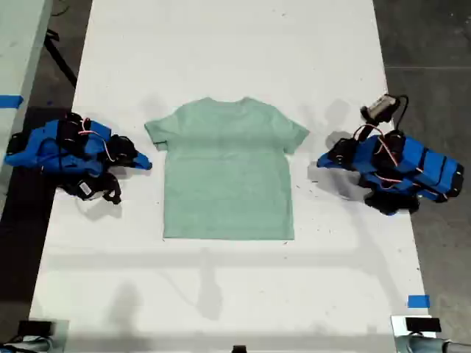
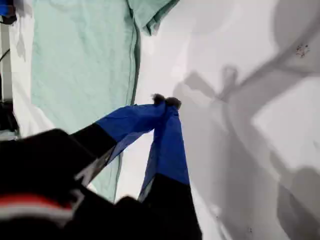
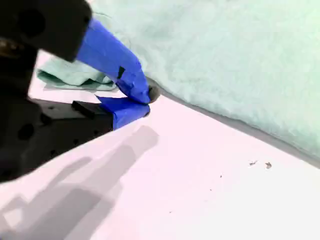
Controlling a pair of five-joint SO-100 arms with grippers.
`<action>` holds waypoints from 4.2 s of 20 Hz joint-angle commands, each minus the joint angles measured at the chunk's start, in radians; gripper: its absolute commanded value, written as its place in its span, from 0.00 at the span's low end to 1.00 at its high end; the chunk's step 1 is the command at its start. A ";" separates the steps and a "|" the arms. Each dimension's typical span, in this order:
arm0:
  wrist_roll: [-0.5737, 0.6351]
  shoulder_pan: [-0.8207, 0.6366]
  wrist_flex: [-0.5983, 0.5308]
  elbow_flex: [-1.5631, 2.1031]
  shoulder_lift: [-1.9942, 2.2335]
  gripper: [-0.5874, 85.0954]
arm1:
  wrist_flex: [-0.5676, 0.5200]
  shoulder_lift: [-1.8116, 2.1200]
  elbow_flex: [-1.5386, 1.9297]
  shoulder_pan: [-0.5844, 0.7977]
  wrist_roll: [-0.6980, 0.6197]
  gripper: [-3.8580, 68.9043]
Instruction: Fold t-shirt
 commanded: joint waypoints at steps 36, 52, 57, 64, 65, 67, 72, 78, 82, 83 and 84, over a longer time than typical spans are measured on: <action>0.327 -0.368 0.025 -0.759 -0.851 0.25 | -0.158 -1.253 -0.910 0.397 -0.910 0.46; 0.370 -0.419 0.052 -0.845 -0.962 0.25 | -0.298 -1.850 -1.121 0.453 -1.085 0.03; 0.371 -0.408 0.040 -0.850 -0.980 0.25 | -0.144 -1.588 -1.173 0.364 -0.965 0.03; 0.368 -0.397 0.017 -0.853 -1.005 0.25 | -0.124 -1.735 -1.588 0.052 -0.750 0.03; 0.368 -0.397 0.015 -0.853 -1.005 0.25 | -0.135 -1.796 -1.647 0.018 -0.730 0.03; 0.370 -0.400 0.014 -0.851 -1.005 0.25 | -0.183 -1.917 -1.732 -0.025 -0.692 0.03; 0.374 -0.402 0.012 -0.848 -1.005 0.25 | -0.245 -2.293 -1.985 -0.084 -0.620 0.03; 0.380 -0.407 0.009 -0.842 -1.005 0.26 | -0.087 -2.333 -2.175 -0.127 -0.589 0.61; 0.374 -0.407 -0.011 -0.805 -1.008 0.27 | 0.064 -2.151 -2.121 -0.091 -0.588 0.50; 0.374 -0.407 -0.026 -0.790 -1.012 0.27 | 0.083 -2.095 -2.098 -0.080 -0.600 0.48; 0.374 -0.413 -0.043 -0.776 -1.025 0.27 | 0.114 -2.045 -2.085 -0.067 -0.614 0.47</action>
